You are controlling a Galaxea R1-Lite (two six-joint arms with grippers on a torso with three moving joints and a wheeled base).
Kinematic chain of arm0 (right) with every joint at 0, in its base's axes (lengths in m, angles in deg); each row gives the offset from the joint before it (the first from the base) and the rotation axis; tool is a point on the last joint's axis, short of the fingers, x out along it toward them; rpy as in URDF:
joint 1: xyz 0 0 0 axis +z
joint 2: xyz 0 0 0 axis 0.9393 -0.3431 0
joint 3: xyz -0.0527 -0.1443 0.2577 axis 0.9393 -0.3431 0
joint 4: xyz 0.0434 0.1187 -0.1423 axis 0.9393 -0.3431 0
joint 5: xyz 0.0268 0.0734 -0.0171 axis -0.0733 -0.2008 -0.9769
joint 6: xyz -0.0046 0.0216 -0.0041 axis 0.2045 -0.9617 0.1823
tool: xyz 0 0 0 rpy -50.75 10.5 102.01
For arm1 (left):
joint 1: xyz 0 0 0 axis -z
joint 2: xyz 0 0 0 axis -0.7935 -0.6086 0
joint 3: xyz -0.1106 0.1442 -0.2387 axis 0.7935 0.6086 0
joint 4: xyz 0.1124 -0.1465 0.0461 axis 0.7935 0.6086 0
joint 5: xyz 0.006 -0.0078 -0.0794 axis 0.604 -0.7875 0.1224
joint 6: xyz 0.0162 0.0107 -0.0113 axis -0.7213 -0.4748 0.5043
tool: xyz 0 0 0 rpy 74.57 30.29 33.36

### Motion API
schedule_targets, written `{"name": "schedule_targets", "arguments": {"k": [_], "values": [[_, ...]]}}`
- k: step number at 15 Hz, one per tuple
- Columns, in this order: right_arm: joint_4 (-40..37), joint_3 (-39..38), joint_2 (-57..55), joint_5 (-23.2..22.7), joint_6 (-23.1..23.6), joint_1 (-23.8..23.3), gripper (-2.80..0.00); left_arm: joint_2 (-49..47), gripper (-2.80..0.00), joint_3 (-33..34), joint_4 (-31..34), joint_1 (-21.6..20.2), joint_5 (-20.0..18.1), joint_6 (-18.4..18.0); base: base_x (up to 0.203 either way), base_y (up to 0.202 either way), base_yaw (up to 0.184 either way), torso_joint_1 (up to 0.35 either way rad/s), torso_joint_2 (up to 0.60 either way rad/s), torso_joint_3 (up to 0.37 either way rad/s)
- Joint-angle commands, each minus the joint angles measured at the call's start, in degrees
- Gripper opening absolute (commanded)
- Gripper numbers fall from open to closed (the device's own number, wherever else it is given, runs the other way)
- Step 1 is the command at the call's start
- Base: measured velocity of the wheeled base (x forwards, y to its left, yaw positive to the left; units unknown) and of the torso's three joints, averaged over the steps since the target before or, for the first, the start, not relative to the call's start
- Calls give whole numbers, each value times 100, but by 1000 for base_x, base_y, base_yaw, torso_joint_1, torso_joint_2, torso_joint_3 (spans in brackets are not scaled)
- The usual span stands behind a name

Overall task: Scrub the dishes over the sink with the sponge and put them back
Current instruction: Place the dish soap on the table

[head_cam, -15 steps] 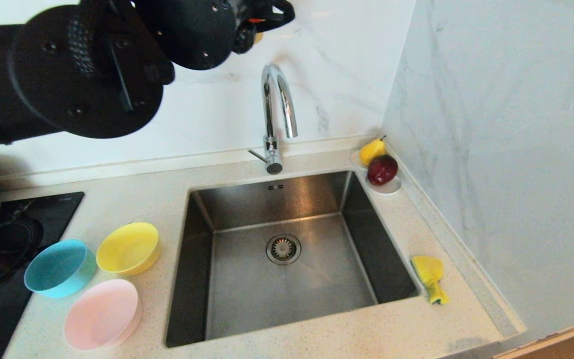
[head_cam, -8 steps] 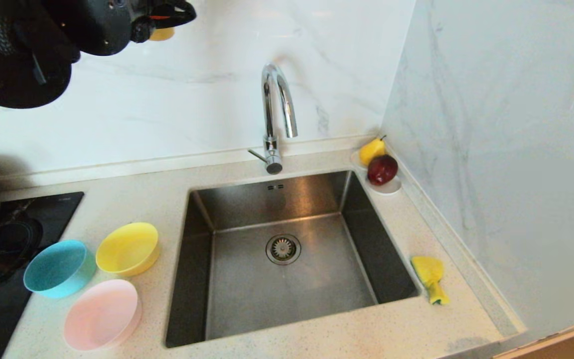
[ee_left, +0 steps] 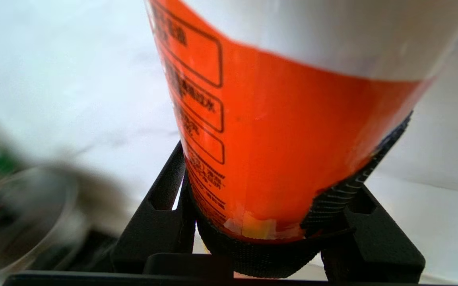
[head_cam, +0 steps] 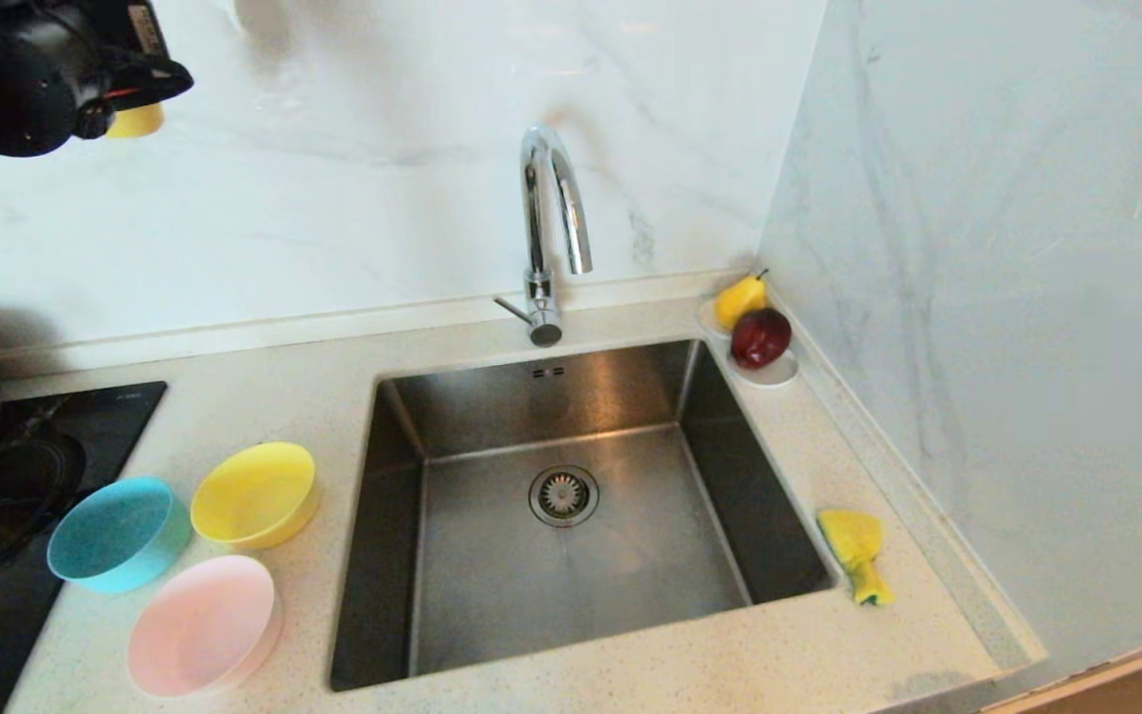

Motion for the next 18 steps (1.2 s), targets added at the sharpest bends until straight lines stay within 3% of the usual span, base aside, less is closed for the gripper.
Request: {"name": "schedule_targets", "arguments": {"k": [1,4,10,14,18], "values": [[-2,0,-1,-3,1,-4,-280,12,-280,217,-17,-475,43,257,0,0,0,0,0,0],[-2,0,-6,-3,1,-2,-280,-151,-280,392,29,-1043,18,833,0,0,0,0,0,0],[-2,-4,-6,-3,1,1,-280,-716,-280,1044,-75,-1434,169,1203,0,0,0,0,0,0],[-2,-3,-6,-3,1,1,-280,-1468,-280,1101,-1332,-1458,749,1118,0,0,0,0,0,0],[-2,-1,-4,-3,1,0,-280,-2008,-280,1181,-1613,-1634,904,1133,0,0,0,0,0,0]]}}
